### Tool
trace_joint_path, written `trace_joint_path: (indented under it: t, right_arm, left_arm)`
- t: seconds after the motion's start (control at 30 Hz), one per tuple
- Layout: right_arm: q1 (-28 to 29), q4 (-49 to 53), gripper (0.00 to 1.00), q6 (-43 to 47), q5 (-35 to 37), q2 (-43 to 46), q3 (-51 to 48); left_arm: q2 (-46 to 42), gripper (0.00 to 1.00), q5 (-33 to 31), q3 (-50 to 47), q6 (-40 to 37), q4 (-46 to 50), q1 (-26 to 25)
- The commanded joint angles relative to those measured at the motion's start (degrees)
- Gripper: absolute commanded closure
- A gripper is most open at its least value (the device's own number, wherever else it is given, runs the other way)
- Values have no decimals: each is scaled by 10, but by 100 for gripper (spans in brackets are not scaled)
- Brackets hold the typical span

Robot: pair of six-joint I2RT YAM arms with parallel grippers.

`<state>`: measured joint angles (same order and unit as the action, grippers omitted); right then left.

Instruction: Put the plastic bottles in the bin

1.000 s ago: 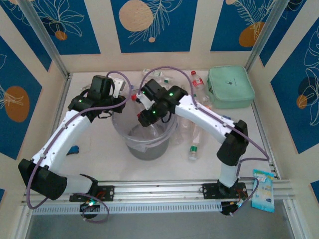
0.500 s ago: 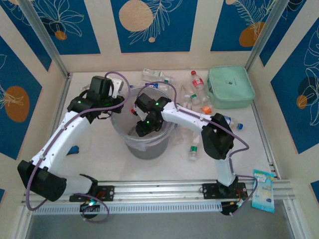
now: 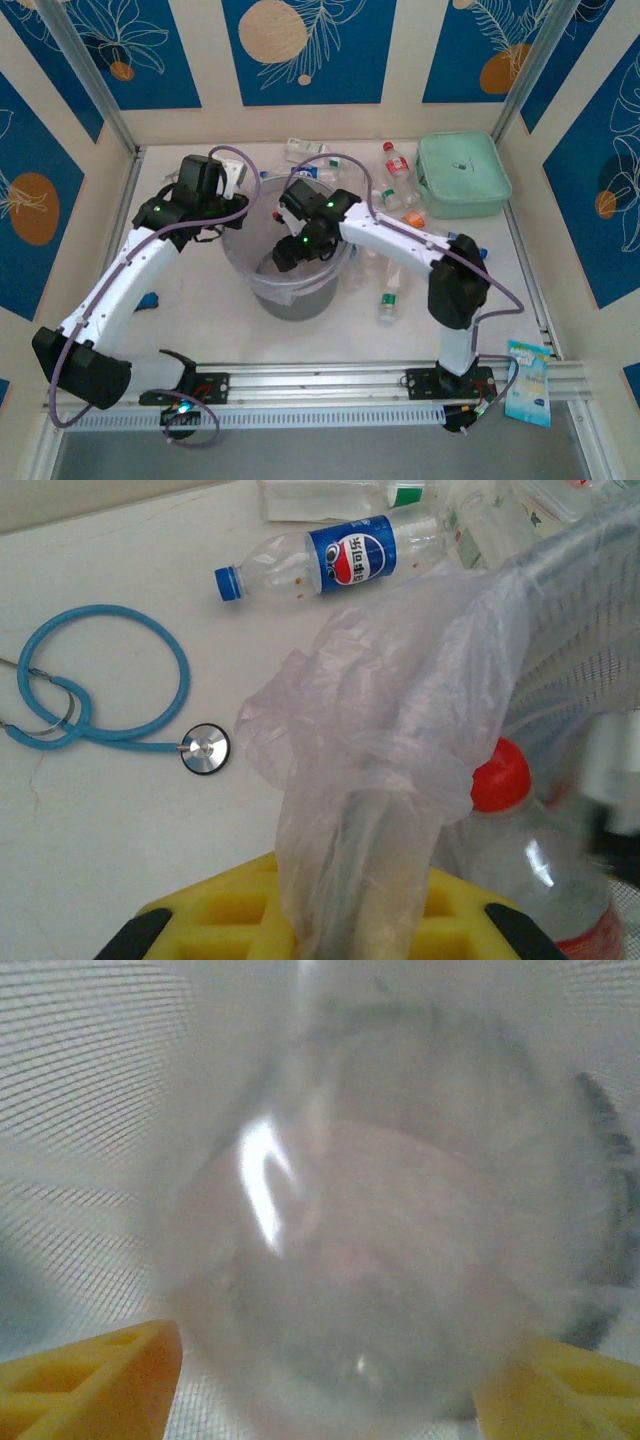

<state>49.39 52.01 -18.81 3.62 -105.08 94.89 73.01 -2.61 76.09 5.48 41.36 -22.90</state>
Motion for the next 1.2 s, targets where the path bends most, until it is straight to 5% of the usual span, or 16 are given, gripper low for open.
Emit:
trace_joint_path:
  t: [0.0,0.27,0.57,0.7,0.87,1.03,1.17]
  right_arm:
    - [1,52,12,5,1,63,41]
    - [-19,107,10,18,17,161,92]
    - [-152,108,8,-21,3,283,36]
    - [-236,111,7,-52,16,316,-2]
    - [-407,160,1,-94,120,320,-69]
    - [-578,12,1,-215,-1,348,-224]
    - [-616,-36,1,-358,34,326,-286]
  left_arm:
    - [-18,100,-33,-1,-21,-27,6]
    - [-17,100,-24,-2,-20,-30,16]
    - [-18,100,-14,-7,-19,-32,24]
    - [-17,100,-14,-6,-19,-33,27]
    - [-19,100,-6,-9,-17,-33,31]
    - [-19,100,5,-8,-11,-35,36]
    - [-17,100,6,-7,-6,-32,40]
